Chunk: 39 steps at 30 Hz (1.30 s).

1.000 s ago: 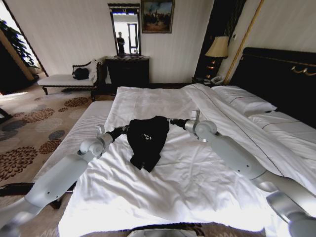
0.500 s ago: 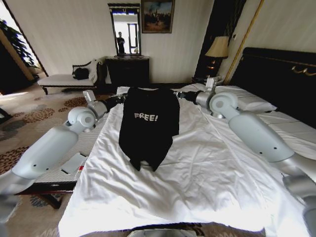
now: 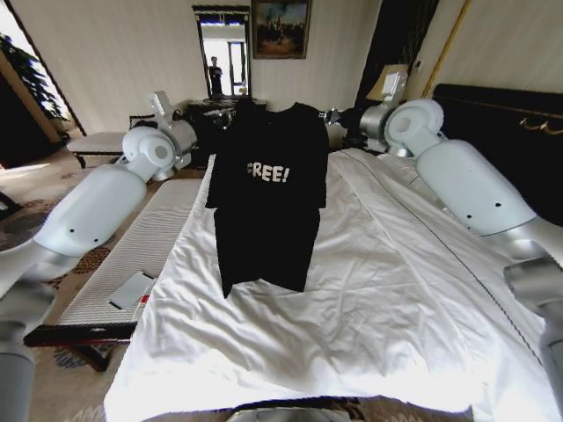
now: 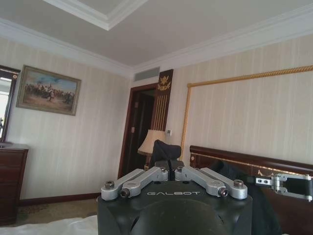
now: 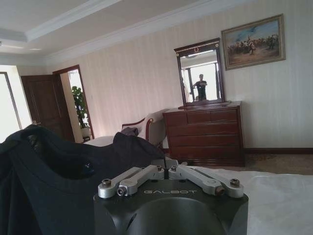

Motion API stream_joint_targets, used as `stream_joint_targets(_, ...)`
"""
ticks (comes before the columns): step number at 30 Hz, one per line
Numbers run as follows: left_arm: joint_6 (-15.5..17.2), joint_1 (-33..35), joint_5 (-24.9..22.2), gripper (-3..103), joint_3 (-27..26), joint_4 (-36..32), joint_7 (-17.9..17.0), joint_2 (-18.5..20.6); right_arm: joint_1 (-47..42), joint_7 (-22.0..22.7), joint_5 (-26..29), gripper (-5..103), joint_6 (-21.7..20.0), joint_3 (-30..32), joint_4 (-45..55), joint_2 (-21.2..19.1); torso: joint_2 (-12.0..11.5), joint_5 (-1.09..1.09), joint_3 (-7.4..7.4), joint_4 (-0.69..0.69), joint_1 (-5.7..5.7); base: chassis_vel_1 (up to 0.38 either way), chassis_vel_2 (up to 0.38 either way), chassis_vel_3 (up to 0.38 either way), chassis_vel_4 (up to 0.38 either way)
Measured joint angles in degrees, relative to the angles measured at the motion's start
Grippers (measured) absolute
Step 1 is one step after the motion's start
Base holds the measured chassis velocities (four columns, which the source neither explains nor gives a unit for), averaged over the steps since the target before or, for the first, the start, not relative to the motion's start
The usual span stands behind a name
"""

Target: Fold the clothes on the bed.

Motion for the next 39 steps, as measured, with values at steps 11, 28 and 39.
stream_joint_targets(11, 0.0, -9.0, -3.1, 1, 2.9, 4.9, 0.0, -2.8, 6.2, -1.1, 1.2, 0, 0.3, -0.2, -6.5, 2.0, 0.0, -0.01, -0.02, 0.02, -0.02, 0.000, 0.000, 0.000, 0.000)
stream_joint_targets(28, 1.1, 9.5, -6.3, 1, -13.6, -17.8, 0.0, 14.8, -1.0, 11.6, 10.6, 0, -4.1, 9.8, 14.1, -2.5, 0.0, -0.04, -0.01, 0.04, -0.01, 0.000, 0.000, 0.000, 0.000)
stream_joint_targets(39, 0.6, 32.3, -12.3, 1, -37.5, -42.5, 0.1, 33.3, -7.8, 26.2, 26.2, 0, -11.3, 25.7, 39.0, -18.0, 0.0, 0.01, -0.03, -0.04, -0.03, 0.000, 0.000, 0.000, 0.000)
